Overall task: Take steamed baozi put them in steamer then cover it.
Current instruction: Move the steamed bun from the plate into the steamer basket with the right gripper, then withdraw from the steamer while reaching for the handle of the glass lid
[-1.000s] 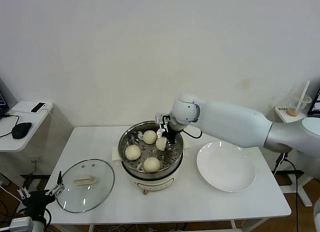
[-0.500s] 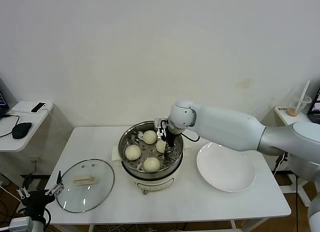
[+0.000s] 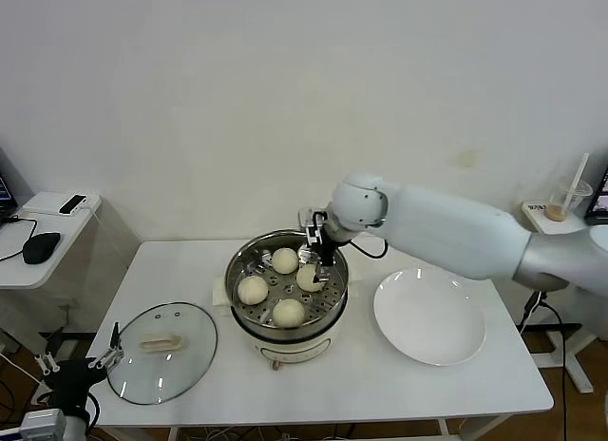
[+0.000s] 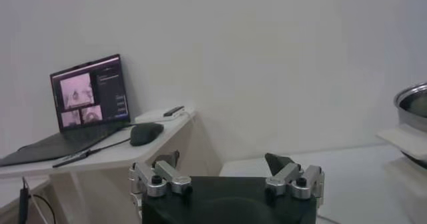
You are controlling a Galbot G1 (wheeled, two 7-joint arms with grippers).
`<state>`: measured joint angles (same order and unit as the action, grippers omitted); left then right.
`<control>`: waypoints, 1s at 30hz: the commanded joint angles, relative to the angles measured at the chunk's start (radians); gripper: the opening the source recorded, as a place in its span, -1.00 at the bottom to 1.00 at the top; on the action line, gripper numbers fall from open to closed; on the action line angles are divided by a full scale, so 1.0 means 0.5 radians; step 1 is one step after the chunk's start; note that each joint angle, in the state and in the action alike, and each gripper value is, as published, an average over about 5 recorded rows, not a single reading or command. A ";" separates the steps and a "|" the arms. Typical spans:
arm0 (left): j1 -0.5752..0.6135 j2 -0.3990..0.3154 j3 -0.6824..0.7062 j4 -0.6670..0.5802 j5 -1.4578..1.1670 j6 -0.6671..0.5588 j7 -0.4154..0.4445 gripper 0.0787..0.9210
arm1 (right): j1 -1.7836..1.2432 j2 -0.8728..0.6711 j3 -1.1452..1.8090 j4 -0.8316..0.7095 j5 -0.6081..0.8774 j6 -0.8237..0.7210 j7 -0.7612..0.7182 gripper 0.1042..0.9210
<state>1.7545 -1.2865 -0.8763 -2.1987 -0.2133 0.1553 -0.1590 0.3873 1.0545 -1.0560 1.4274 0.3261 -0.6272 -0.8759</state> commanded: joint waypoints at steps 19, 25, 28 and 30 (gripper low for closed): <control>-0.060 -0.002 0.151 0.144 0.185 -0.180 0.006 0.77 | -2.862 -0.406 2.619 0.948 -0.449 1.227 1.587 0.76; -0.045 0.011 0.179 0.270 0.763 -0.190 0.012 0.77 | -3.394 0.135 3.277 0.954 -0.626 1.467 1.437 0.76; -0.020 0.049 0.171 0.332 1.100 -0.240 0.037 0.77 | -3.546 0.346 3.456 0.945 -0.532 1.480 1.415 0.76; -0.007 0.076 0.155 0.374 1.333 -0.274 0.039 0.77 | -3.621 0.440 3.535 0.934 -0.483 1.461 1.414 0.76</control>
<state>1.7407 -1.2739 -0.8032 -2.0929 0.0229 0.0613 -0.1487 -0.9587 1.0026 0.2254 1.8520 0.1435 -0.0579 -0.2110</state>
